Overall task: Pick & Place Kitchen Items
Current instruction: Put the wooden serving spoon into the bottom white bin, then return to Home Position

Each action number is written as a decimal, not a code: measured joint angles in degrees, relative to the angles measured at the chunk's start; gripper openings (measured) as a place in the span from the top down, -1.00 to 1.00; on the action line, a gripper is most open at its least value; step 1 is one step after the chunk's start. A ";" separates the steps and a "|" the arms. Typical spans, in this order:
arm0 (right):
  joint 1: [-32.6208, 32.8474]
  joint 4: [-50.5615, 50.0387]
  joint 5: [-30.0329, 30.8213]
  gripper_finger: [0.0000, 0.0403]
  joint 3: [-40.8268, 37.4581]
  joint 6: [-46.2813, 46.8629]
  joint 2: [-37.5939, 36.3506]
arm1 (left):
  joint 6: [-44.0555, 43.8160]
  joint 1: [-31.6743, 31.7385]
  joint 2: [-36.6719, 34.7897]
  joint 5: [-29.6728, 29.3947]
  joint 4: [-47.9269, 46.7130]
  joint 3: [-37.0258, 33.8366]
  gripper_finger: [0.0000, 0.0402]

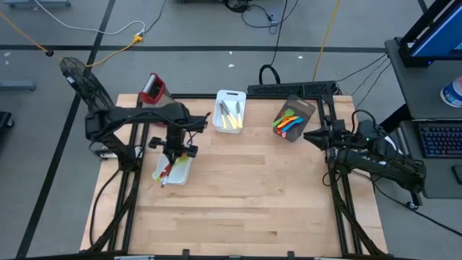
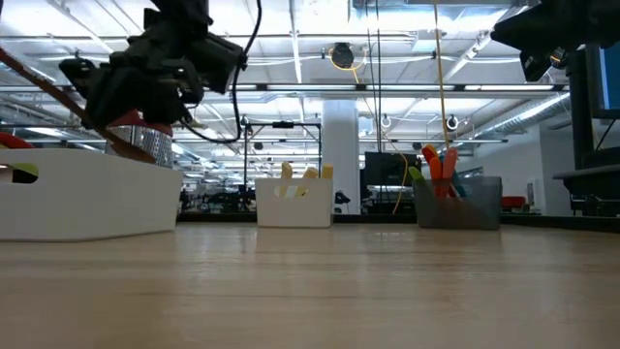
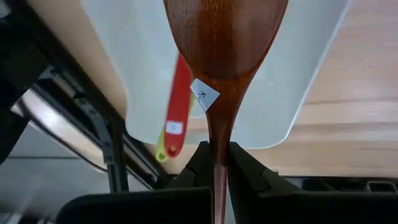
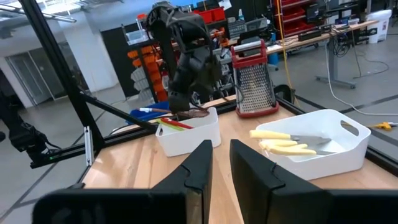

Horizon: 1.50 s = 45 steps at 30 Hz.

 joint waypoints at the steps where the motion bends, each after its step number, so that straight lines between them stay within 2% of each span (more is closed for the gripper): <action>1: 0.01 0.00 0.00 0.75 0.00 0.01 0.00 | 0.76 0.05 0.44 0.40 0.50 -0.35 0.96; 12: 0.00 -0.02 0.00 0.75 0.00 -0.35 0.00 | 0.27 0.22 1.46 0.94 0.76 -5.45 0.96; 17: 0.00 -0.02 0.07 0.75 0.00 -0.35 0.00 | -1.18 0.22 1.48 1.55 5.49 -6.98 0.96; 22: 0.00 -0.02 0.09 0.75 0.00 -0.35 0.00 | -2.13 0.22 1.48 1.38 6.04 -7.04 0.96; 33: 0.00 -0.02 -0.04 0.75 0.00 -0.06 0.00 | -3.54 0.22 1.46 -1.20 6.06 -7.04 0.74; 45: 0.00 -0.02 -0.22 0.75 0.00 -0.04 0.00 | -2.53 0.22 0.52 -0.12 5.87 -6.98 0.30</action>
